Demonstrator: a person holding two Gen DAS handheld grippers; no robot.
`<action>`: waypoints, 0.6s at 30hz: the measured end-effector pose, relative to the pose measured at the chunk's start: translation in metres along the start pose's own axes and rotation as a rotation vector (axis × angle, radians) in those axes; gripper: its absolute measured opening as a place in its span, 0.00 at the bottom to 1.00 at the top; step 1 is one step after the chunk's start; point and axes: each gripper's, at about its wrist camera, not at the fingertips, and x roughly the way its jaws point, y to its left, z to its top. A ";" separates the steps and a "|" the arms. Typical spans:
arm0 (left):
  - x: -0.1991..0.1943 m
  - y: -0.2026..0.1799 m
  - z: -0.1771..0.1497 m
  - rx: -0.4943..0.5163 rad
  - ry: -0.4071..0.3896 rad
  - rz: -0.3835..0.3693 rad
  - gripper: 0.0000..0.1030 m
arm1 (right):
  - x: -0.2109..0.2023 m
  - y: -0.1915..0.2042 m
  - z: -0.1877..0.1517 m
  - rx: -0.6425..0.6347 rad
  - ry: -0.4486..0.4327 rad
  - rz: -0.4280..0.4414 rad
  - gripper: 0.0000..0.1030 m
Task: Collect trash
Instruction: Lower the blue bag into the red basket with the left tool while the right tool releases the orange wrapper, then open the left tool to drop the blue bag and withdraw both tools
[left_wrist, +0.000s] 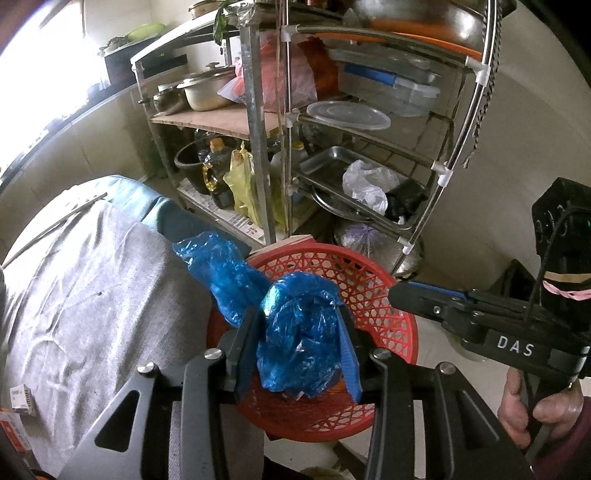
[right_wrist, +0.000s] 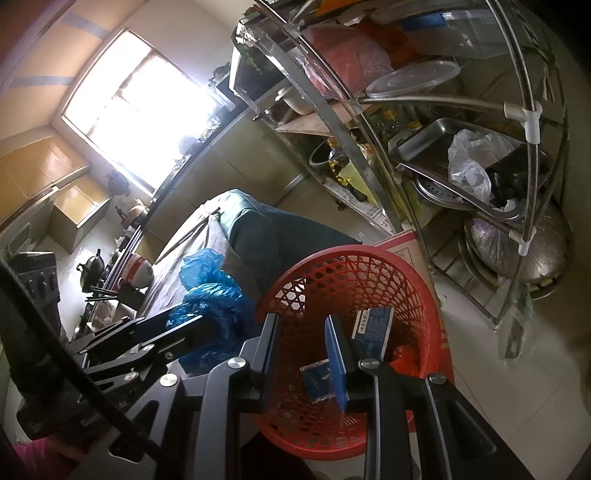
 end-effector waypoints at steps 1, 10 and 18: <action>-0.001 0.000 0.000 0.000 0.000 -0.004 0.40 | 0.000 0.000 0.000 0.000 -0.002 -0.001 0.28; -0.017 -0.005 0.001 0.019 -0.046 -0.020 0.57 | -0.004 0.004 0.002 0.003 -0.002 -0.007 0.28; -0.024 -0.004 0.001 0.014 -0.054 -0.036 0.58 | -0.002 0.005 0.002 0.003 0.002 -0.012 0.28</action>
